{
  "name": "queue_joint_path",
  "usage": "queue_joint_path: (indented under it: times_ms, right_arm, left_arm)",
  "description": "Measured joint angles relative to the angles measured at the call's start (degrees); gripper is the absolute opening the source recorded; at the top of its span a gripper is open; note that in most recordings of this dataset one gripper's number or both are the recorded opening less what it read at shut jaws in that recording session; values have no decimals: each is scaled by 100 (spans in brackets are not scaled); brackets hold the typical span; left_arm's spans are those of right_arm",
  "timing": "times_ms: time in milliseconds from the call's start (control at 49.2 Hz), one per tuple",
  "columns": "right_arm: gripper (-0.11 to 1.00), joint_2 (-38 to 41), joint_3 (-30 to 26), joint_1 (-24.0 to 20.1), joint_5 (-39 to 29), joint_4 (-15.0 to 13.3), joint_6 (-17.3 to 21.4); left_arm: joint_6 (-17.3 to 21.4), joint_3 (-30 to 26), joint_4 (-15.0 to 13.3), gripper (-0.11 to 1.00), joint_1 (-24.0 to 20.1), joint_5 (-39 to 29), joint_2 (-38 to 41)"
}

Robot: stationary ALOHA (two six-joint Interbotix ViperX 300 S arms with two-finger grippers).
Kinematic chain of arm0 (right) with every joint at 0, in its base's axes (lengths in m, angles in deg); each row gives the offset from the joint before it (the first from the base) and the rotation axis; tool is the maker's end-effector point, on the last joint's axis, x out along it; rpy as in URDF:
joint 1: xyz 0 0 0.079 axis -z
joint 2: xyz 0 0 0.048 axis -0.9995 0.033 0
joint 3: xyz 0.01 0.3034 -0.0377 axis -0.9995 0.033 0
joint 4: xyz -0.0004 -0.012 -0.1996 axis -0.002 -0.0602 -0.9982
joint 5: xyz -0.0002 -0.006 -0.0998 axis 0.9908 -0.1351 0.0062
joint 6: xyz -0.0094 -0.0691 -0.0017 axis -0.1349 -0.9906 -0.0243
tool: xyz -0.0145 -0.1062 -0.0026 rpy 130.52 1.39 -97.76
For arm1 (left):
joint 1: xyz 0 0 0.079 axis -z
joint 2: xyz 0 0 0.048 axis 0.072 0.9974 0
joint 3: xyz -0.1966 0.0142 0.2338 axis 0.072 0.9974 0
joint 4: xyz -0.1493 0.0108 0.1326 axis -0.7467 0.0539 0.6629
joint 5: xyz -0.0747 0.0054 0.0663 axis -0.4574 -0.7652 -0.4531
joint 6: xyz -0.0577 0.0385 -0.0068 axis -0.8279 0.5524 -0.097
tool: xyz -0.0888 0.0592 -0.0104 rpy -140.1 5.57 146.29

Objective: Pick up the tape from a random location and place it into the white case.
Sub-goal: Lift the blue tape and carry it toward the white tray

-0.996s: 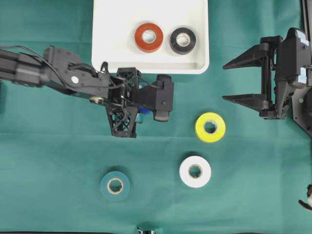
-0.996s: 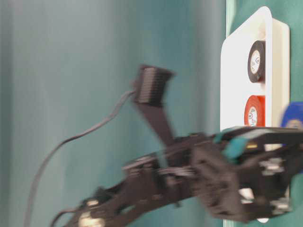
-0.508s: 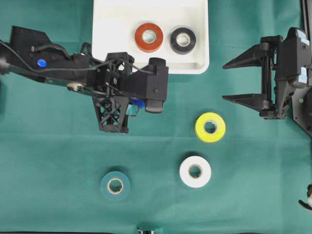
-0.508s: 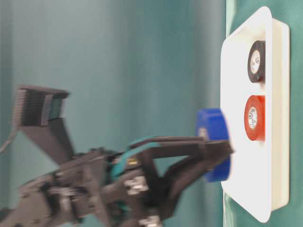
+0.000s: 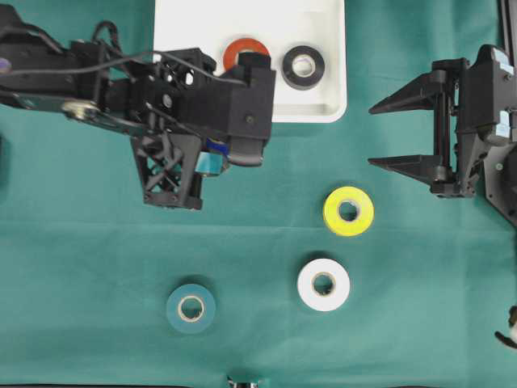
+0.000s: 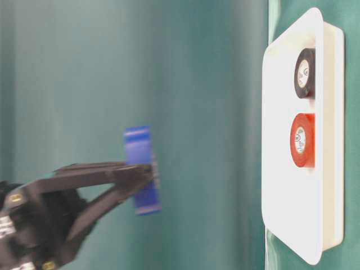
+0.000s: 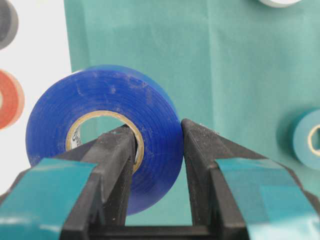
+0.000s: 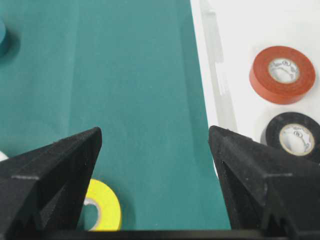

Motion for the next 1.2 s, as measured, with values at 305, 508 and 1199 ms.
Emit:
queue_joint_path:
  times_ms: [305, 508, 1199]
  right_arm:
    - [82, 0, -9, 0, 0, 9, 0]
    - [82, 0, -9, 0, 0, 0, 0]
    - [82, 0, -9, 0, 0, 0, -18]
  left_arm:
    - [0, -202, 18, 24, -26, -299, -132]
    - [0, -202, 18, 24, -44, -299, -132]
    - [9, -202, 18, 24, -229, -290, -132]
